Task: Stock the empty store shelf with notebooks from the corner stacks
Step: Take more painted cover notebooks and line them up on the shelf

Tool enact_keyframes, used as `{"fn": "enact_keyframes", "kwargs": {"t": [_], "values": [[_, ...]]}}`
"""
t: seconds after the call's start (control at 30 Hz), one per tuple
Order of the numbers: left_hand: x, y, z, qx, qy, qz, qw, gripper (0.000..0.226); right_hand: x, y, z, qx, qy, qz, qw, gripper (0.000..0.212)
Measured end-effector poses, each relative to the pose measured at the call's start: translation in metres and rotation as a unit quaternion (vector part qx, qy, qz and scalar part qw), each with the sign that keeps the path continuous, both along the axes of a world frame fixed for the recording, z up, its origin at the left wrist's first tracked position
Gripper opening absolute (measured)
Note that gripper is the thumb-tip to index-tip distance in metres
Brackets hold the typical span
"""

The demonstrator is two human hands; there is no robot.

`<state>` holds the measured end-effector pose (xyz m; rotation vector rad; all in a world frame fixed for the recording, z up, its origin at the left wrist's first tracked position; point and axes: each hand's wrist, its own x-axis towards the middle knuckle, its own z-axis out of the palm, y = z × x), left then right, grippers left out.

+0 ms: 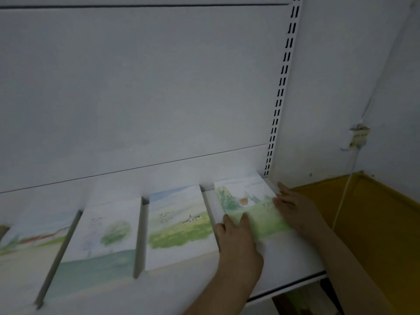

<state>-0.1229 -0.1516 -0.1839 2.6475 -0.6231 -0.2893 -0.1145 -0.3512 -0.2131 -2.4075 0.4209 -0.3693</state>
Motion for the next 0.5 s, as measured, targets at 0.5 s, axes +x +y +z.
{"fn": "enact_keyframes", "kwargs": {"t": [0.5], "values": [[0.000,0.000,0.007,0.030,0.029,0.031,0.999,0.075,0.013,-0.013,-0.017,0.078,0.033,0.158,0.984,0.050]]}}
